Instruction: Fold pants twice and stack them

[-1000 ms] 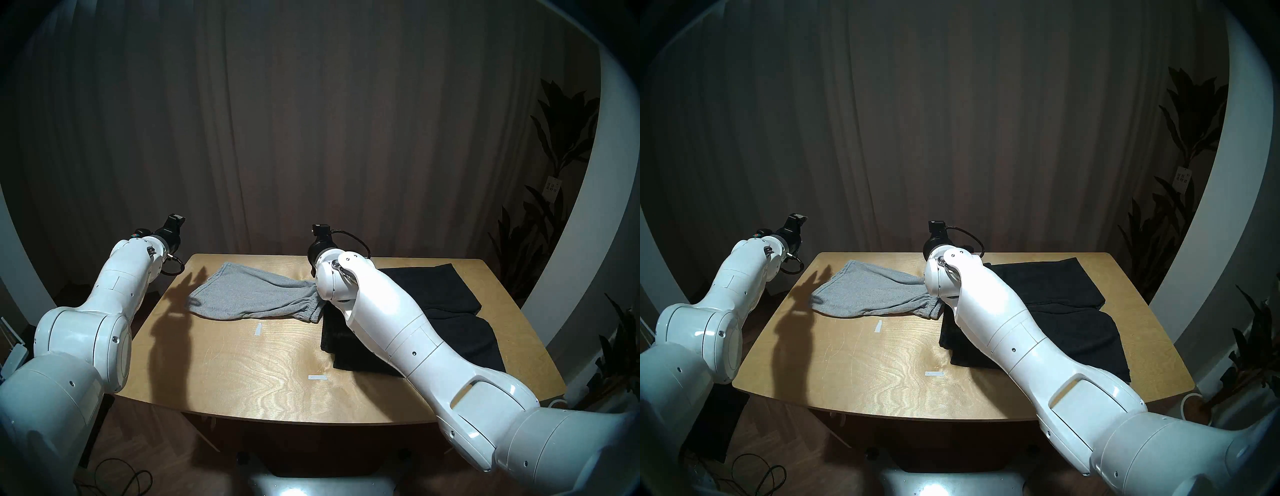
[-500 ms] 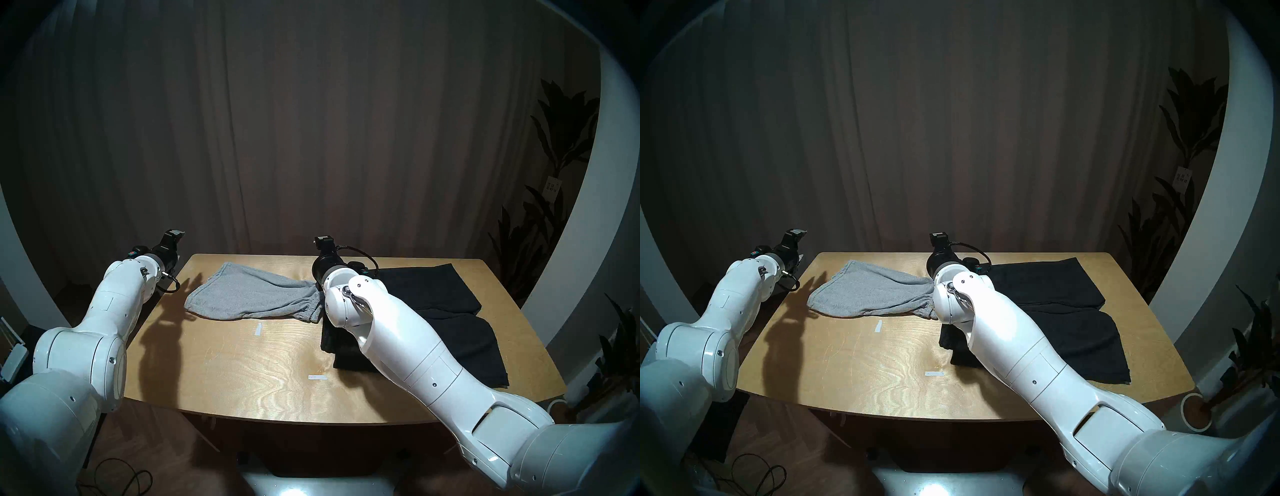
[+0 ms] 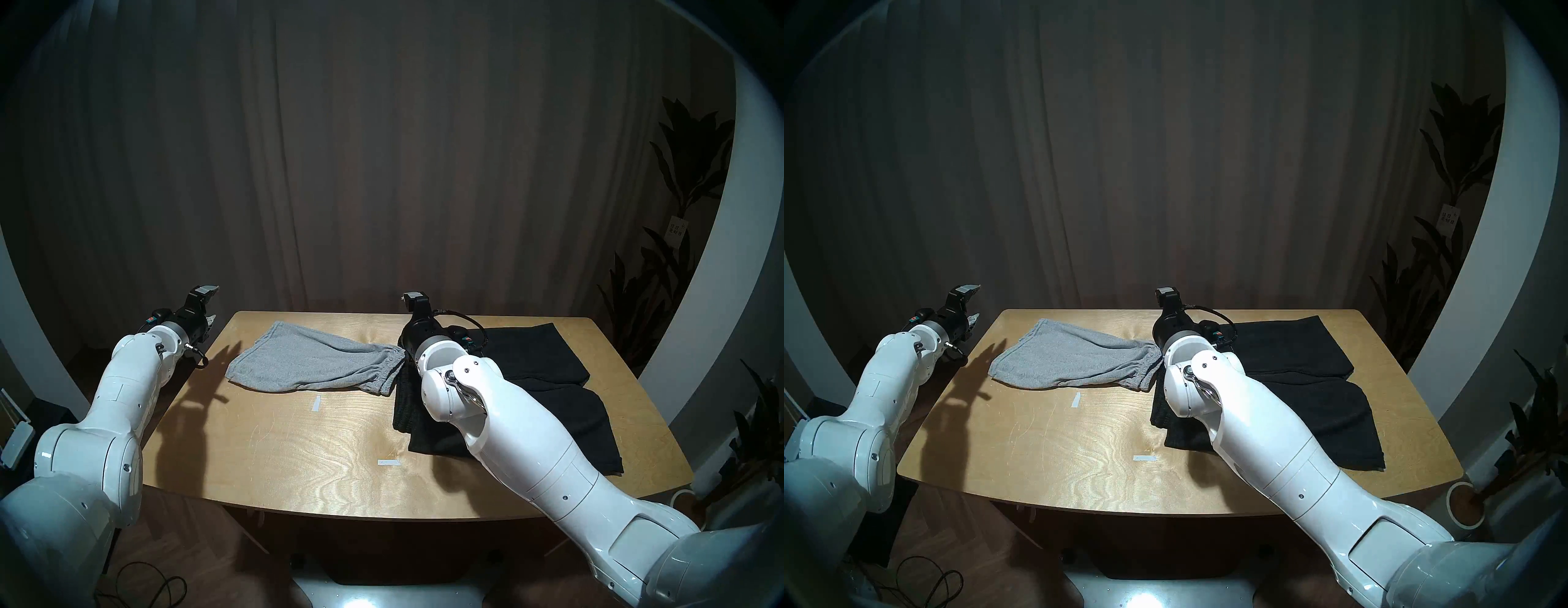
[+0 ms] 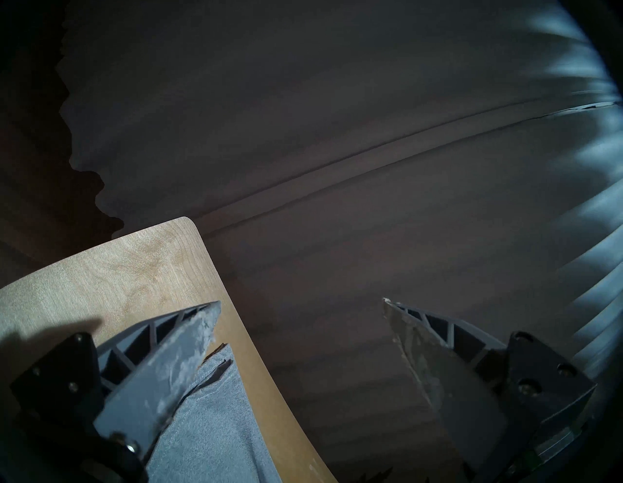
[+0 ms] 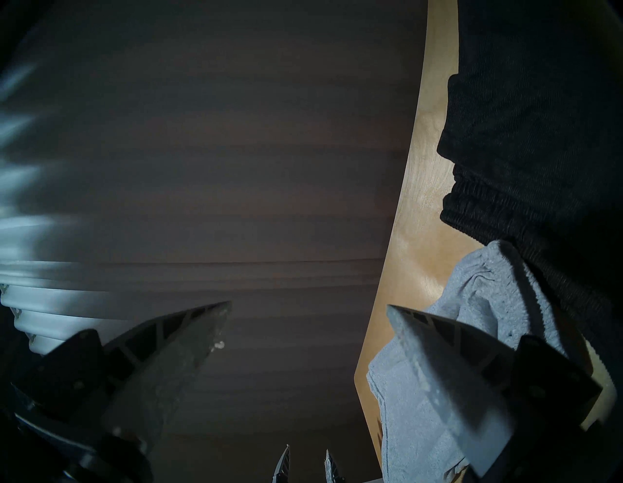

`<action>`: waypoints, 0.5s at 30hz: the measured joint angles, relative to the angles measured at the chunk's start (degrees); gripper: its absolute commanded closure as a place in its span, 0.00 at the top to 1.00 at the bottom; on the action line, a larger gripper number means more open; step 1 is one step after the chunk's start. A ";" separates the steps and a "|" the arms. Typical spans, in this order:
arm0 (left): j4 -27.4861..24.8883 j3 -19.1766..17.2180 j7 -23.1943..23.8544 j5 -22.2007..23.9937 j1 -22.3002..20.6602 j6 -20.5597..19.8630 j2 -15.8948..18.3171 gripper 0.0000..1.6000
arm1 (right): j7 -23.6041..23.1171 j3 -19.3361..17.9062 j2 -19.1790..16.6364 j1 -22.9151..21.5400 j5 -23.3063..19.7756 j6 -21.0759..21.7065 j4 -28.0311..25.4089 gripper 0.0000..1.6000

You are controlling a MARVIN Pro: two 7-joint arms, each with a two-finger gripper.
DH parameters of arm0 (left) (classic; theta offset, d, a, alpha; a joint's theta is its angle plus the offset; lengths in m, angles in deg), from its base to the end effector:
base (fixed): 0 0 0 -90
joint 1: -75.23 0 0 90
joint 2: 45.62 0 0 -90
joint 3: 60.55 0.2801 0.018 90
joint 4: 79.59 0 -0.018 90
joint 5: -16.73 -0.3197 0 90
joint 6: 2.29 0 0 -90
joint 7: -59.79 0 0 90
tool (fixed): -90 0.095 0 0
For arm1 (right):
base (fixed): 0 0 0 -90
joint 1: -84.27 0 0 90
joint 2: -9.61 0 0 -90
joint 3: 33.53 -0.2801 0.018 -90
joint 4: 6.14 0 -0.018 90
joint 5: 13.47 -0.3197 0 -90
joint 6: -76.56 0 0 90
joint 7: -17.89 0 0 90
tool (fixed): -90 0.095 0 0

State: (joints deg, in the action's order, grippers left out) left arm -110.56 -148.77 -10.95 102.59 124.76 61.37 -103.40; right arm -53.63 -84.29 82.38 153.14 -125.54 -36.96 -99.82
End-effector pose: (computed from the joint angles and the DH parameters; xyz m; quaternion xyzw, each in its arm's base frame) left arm 0.5322 0.2878 -0.2674 0.6296 0.4020 0.5269 0.4054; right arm 0.4535 0.1466 -0.2254 -0.6015 0.4574 -0.4003 0.5185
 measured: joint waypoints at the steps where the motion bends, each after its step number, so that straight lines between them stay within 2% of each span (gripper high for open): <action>1: -0.30 -0.09 0.35 0.13 0.37 -0.31 0.07 1.00 | -0.08 -0.02 -0.21 0.24 0.06 -0.05 -0.33 1.00; 15: -8.93 -1.50 8.36 3.06 9.22 -7.35 0.84 1.00 | -1.77 -0.43 -4.16 5.19 0.81 -1.23 -6.25 1.00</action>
State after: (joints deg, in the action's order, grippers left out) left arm -119.49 -150.27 -2.60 105.65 133.97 54.02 -102.56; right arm -55.40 -84.72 78.22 158.33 -124.73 -38.19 -106.07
